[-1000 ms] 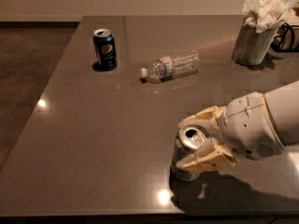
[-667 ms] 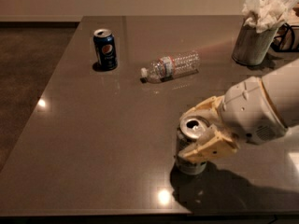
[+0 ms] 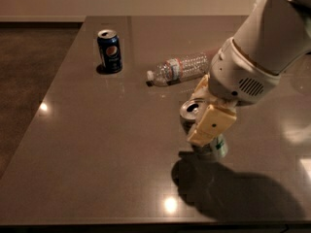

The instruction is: Knock 7up can over

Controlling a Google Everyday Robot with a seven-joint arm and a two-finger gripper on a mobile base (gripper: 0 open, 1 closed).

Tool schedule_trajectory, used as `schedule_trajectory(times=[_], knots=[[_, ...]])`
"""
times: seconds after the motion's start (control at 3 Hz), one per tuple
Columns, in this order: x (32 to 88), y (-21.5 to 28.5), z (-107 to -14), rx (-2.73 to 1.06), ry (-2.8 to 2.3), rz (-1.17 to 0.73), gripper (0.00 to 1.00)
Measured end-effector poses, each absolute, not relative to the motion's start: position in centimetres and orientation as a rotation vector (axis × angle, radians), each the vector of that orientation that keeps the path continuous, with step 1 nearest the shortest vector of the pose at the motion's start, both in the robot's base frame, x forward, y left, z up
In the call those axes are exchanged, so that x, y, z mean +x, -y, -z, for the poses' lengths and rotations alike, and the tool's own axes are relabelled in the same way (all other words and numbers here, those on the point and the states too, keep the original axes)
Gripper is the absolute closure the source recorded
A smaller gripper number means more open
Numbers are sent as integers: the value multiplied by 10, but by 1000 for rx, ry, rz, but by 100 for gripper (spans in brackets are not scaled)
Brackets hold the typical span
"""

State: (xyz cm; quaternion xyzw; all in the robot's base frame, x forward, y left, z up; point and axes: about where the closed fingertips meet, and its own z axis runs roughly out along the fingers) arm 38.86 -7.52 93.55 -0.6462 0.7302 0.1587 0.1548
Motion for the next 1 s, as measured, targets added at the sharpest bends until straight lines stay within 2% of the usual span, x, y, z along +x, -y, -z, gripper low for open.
schedule_trajectory(times=[0.67, 1.0], knots=[[415, 90, -898, -2049, -2315, -188, 100], [424, 94, -883, -2094, -2364, -106, 81]])
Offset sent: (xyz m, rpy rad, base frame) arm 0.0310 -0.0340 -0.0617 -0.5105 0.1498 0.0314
